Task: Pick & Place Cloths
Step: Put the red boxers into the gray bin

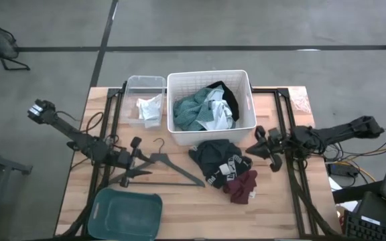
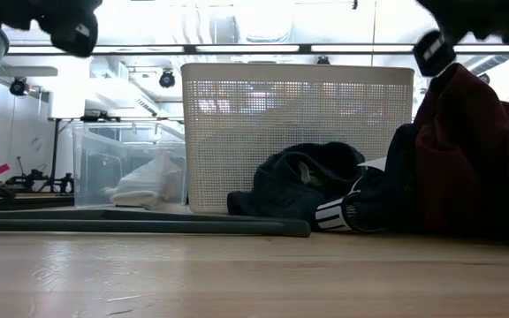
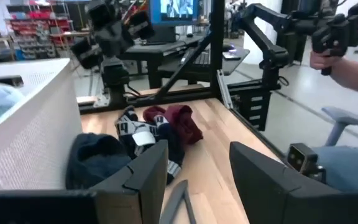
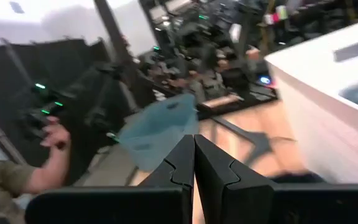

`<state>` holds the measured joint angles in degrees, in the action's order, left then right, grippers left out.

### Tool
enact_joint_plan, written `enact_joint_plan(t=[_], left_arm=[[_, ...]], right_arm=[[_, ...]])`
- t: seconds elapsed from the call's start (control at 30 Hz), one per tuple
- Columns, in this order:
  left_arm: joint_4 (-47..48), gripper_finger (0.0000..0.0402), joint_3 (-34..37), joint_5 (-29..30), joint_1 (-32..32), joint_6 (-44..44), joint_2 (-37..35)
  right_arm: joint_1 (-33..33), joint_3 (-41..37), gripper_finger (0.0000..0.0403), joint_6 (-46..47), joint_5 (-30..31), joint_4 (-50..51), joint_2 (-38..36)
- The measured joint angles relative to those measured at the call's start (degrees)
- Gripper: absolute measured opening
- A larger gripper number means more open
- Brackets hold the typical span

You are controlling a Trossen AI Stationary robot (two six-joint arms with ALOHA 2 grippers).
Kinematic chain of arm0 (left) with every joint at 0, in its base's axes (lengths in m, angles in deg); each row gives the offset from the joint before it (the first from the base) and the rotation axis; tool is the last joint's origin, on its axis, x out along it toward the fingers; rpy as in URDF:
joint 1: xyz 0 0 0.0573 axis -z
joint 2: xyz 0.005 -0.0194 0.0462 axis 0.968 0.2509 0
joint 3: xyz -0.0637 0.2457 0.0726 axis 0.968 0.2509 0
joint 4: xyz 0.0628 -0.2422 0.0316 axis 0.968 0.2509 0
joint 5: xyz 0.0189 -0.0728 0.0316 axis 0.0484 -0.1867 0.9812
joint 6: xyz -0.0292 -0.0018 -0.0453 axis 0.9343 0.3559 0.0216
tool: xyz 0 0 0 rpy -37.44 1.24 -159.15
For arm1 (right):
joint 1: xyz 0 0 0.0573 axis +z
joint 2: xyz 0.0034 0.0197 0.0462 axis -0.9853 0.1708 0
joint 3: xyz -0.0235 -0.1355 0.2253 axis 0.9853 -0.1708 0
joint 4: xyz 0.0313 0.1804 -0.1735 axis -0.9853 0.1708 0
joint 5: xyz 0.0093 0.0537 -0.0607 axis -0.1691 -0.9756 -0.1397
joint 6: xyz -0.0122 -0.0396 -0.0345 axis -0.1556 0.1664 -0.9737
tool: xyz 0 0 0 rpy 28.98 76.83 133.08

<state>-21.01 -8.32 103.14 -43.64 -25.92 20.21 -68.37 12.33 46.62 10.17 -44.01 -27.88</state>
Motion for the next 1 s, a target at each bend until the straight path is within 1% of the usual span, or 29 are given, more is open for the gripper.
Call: enact_joint_plan(t=[0.1, 0.2, 0.3, 0.4, 0.5, 0.53, 0.67, 0.8, 0.87, 1.0], left_arm=[[-1.68, 0.0179, 2.26, -0.25, -0.02, 1.21, -1.46], [-4.4, 0.0179, 3.89, -0.49, -0.02, 0.9, -2.24], [-4.54, 0.0179, 4.6, -0.65, -0.01, 0.88, -2.69], [-4.54, 0.0179, 5.14, -0.93, 0.0, 0.9, -3.21], [-4.58, 0.0179, 5.8, -0.94, -0.02, 1.14, -3.42], [-4.52, 0.0179, 5.97, -0.93, -0.02, 1.21, -3.45], [-5.39, 0.0179, 6.0, -0.92, -0.02, 1.65, -3.38], [-6.42, 0.0179, 6.0, -0.92, -0.02, 1.73, -3.45], [-6.35, 0.0179, 6.04, -0.92, -0.02, 1.73, -3.43], [-6.22, 0.0179, 6.17, -0.92, -0.02, 2.31, -3.39]], right_arm=[[3.32, 2.38, 0.0008, -1.98, 0.13, -7.1, 6.92], [7.0, 7.68, 0.0008, -5.38, 0.61, -4.12, 12.7], [10.85, 14.54, 0.0009, -5.6, 4.73, 6.22, 18.12], [15.17, 21.51, 0.0009, -3.52, 12.71, 18.32, 23.73], [18.57, 28.87, 0.0012, 3.3, 19.63, 30.68, 30.12], [19.33, 31.47, 0.0016, 6.01, 20.59, 34.02, 32.37], [22.52, 41.9, 0.0047, 10.87, 21.47, 46.73, 41.92], [24.23, 51.95, 0.0092, 16.53, 21.29, 61.29, 51.69], [24.98, 56.17, 0.0116, 17.53, 21.37, 67.62, 56.43], [26.12, 63.08, 0.0156, 17.94, 21.16, 76.73, 64.61]])
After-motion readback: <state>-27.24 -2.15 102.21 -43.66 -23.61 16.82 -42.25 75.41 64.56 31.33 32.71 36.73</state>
